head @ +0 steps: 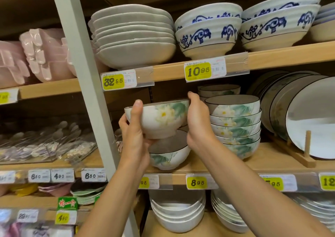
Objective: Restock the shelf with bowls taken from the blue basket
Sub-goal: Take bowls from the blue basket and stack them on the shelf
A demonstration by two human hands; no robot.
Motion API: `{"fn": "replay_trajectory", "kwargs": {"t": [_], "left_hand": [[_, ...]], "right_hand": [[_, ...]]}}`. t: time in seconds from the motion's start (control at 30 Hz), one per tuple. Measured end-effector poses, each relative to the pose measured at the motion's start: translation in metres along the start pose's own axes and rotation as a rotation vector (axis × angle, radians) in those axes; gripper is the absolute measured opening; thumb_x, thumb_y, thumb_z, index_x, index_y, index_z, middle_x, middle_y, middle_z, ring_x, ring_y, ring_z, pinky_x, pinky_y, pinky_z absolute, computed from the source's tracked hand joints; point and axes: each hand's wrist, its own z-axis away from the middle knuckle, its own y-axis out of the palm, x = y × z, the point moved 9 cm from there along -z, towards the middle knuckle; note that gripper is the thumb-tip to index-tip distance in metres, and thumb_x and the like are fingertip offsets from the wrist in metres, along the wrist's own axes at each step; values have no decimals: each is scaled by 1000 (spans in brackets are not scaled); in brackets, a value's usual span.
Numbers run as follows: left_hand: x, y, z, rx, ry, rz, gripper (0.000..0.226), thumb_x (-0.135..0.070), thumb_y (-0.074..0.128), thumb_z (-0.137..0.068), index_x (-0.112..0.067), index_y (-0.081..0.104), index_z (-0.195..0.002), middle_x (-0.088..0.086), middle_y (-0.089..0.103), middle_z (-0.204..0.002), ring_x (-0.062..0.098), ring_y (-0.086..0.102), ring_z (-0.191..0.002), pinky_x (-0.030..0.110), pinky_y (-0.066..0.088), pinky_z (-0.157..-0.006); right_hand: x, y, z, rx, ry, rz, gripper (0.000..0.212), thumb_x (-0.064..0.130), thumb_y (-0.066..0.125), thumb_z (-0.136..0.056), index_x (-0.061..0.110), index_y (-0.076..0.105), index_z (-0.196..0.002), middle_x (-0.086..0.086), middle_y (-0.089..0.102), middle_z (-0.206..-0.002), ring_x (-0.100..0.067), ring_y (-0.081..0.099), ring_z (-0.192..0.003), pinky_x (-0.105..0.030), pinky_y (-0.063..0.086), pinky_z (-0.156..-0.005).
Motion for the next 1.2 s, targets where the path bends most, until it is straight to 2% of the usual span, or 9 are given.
{"fn": "replay_trajectory", "kwargs": {"t": [0.07,0.17,0.3,0.37,0.5,0.67,0.83,0.93,1.2], "left_hand": [[3,1,-6,73,-83,16,80,-67,65,-71,-16,54,-132,11,70,-118,26,69,-107,45,59,-72],[7,4,-10,125,-108,25,75,-70,61,-66,-17,65,-119,10,72,-114,25,69,-107,49,58,-82],[2,0,-21,196,-70,-159,71,-83,45,-75,-27,75,-107,4,73,-113,18,69,-107,46,57,-88],[-4,-6,-32,187,-32,-346,69,-84,32,-75,-37,75,-101,-1,75,-108,13,70,-103,42,51,-93],[2,-28,-48,-20,-26,-450,67,-63,29,-73,-27,64,-117,5,73,-107,23,65,-106,48,43,-105],[34,-49,-50,-128,-98,-453,51,-65,32,-70,-27,62,-86,10,70,-103,27,63,-105,52,41,-106],[60,-53,-50,-75,-129,-423,71,-72,35,-62,-26,68,-104,6,71,-109,23,63,-108,49,42,-106],[65,-57,-47,-81,-110,-421,62,-67,35,-71,-29,70,-105,1,73,-104,20,65,-106,45,45,-103],[74,-55,-47,0,-116,-357,47,-53,40,-77,-27,71,-102,1,76,-100,20,68,-102,40,51,-93]], "right_hand": [[-4,-1,-11,56,81,4,35,44,50,-88,16,66,-103,-7,74,-97,-24,69,-90,-36,53,-80],[-9,15,-13,186,177,3,42,47,47,-88,19,68,-110,-8,76,-95,-29,70,-95,-44,51,-94],[-7,15,-16,156,141,-12,26,46,48,-90,26,63,-95,-1,76,-78,-23,71,-84,-41,54,-88],[-6,12,-15,136,108,35,29,49,48,-88,26,61,-101,-3,76,-87,-21,70,-87,-38,54,-86],[-10,6,-8,101,-42,274,64,60,40,-78,25,54,-130,2,56,-127,-15,52,-114,-39,42,-101],[-27,-12,-7,85,-155,516,54,50,34,-95,20,52,-136,-4,50,-140,-19,44,-125,-27,25,-91],[-48,-21,-7,100,-132,529,48,43,35,-97,19,51,-136,-3,51,-139,-18,44,-127,-31,32,-101],[-61,-27,-7,87,-94,535,47,41,36,-98,18,50,-136,-3,53,-136,-21,46,-126,-41,34,-108],[-78,-36,-7,54,-71,472,20,44,37,-90,44,55,-82,29,54,-88,12,49,-85,-16,37,-72]]}}
